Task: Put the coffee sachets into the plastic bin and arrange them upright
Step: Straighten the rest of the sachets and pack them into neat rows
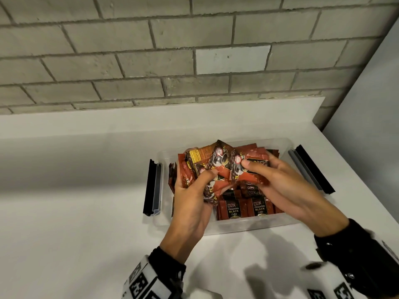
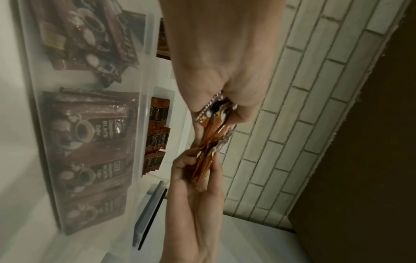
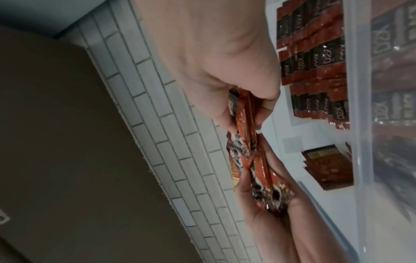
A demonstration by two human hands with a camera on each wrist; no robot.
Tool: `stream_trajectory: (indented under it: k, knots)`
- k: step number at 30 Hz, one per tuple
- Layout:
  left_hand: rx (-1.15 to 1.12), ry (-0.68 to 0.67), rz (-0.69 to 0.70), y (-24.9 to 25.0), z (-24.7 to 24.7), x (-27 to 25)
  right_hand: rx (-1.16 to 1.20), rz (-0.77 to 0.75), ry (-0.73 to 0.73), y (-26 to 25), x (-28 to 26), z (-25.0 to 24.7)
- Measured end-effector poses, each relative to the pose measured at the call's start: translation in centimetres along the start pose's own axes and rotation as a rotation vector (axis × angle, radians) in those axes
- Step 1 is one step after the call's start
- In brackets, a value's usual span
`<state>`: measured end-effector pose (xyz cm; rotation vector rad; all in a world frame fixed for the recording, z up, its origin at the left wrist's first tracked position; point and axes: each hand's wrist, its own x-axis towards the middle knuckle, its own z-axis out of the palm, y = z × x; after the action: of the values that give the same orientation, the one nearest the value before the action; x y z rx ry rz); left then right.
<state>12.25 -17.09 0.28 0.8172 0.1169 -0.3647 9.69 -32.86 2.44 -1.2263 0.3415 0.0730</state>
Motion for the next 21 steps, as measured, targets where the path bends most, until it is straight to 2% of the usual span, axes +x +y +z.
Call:
stream_trajectory:
  k: [6, 11, 15, 21]
  knots:
    - [0.043, 0.003, -0.007, -0.3, -0.2, -0.1, 0.021, 0.010, -0.014, 0.8, 0.0, 0.8]
    - [-0.059, -0.017, -0.081, 0.4, -0.6, -0.1, -0.074, -0.014, 0.011, 0.2, 0.1, 0.3]
    - [-0.027, 0.011, -0.066, 0.7, -0.8, 0.2, -0.073, -0.019, 0.039, -0.9, 0.2, -0.5]
    - [0.082, -0.020, -0.025, 0.5, -0.6, 0.1, -0.206, 0.057, -0.066, -1.6, 0.1, -1.3]
